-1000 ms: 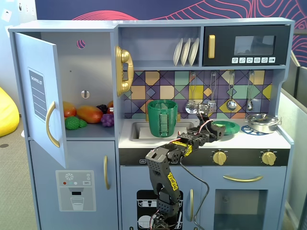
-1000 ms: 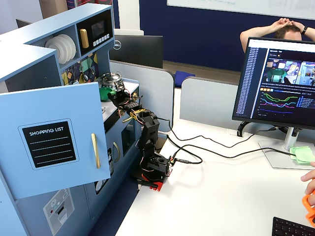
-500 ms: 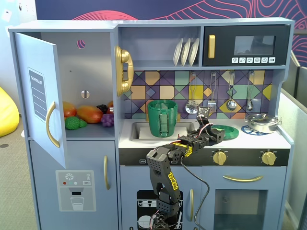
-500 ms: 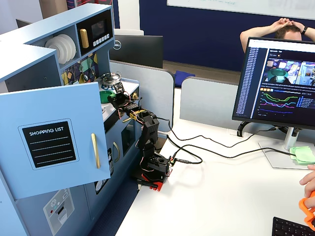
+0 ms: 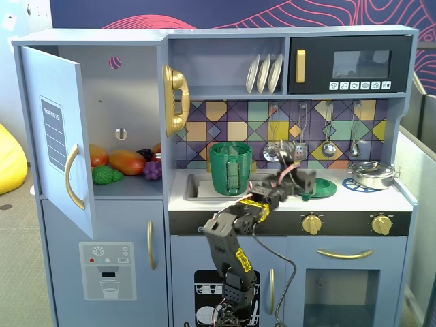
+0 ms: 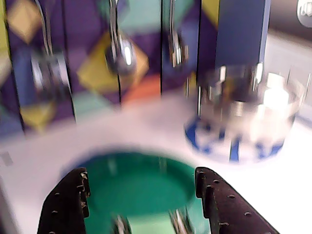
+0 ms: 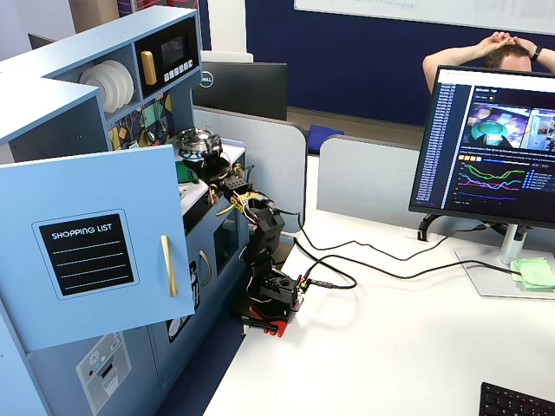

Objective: Take off the lid from the green recipient and place it on the counter

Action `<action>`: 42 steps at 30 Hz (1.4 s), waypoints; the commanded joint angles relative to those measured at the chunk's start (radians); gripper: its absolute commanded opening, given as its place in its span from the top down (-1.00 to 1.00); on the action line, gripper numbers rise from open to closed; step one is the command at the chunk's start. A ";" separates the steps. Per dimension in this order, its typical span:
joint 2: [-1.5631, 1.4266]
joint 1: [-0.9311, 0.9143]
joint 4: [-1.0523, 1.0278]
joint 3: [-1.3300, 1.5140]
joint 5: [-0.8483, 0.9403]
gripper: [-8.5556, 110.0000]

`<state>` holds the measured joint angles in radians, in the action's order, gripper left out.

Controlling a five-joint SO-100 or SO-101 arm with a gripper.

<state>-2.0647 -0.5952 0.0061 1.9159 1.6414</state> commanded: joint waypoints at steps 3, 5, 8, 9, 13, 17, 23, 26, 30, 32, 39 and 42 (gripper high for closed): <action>-0.328 0.034 -0.488 -0.184 -0.043 0.55; -0.423 0.080 -0.729 -0.190 -0.060 0.53; -0.548 0.178 -1.094 -0.173 -0.046 0.49; -0.588 0.219 -1.180 -0.149 -0.055 0.49; -0.718 0.333 -1.362 0.044 -0.014 0.53; -0.827 0.408 -1.282 0.341 -0.057 0.56; -0.917 0.485 -0.988 0.825 -0.075 0.60; -0.982 0.534 -0.992 0.989 -0.074 0.66; -1.078 0.572 -1.164 1.080 -0.106 0.74; -1.100 0.586 -1.253 1.080 -0.143 0.76; -1.112 0.581 -1.445 1.080 -0.100 0.83; -1.112 0.581 -1.483 1.080 -0.130 0.82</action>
<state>-3.1769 -0.0245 -1.3361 3.0005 1.5294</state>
